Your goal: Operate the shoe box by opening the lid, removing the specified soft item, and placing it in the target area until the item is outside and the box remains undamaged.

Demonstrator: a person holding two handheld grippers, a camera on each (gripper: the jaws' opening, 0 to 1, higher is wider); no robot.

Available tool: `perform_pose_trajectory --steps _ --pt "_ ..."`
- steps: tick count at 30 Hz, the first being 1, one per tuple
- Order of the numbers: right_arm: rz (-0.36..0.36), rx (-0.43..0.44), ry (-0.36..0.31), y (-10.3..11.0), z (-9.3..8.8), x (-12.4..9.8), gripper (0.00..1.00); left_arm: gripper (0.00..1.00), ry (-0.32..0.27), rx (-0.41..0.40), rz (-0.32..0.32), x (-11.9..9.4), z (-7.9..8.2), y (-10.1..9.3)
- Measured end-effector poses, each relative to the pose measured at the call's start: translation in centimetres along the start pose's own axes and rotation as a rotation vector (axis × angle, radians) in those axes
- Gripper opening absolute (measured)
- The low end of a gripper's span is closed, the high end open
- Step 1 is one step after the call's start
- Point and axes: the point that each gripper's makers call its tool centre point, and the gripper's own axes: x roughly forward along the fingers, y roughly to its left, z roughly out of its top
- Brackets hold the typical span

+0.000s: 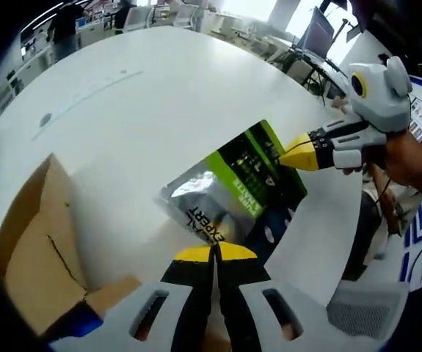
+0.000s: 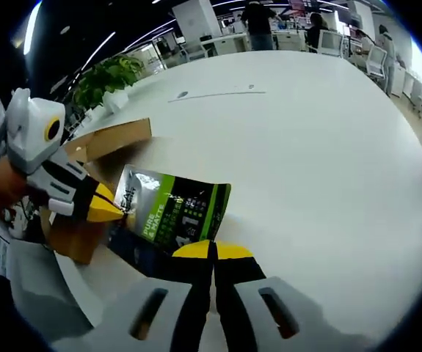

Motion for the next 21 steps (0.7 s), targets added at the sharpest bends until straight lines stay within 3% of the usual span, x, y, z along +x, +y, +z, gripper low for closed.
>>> perform_pose_trajectory --steps 21 --pt "0.008 -0.009 0.024 -0.5 -1.2 1.7 0.00 0.00 0.063 0.006 0.032 1.5 -0.8 1.0"
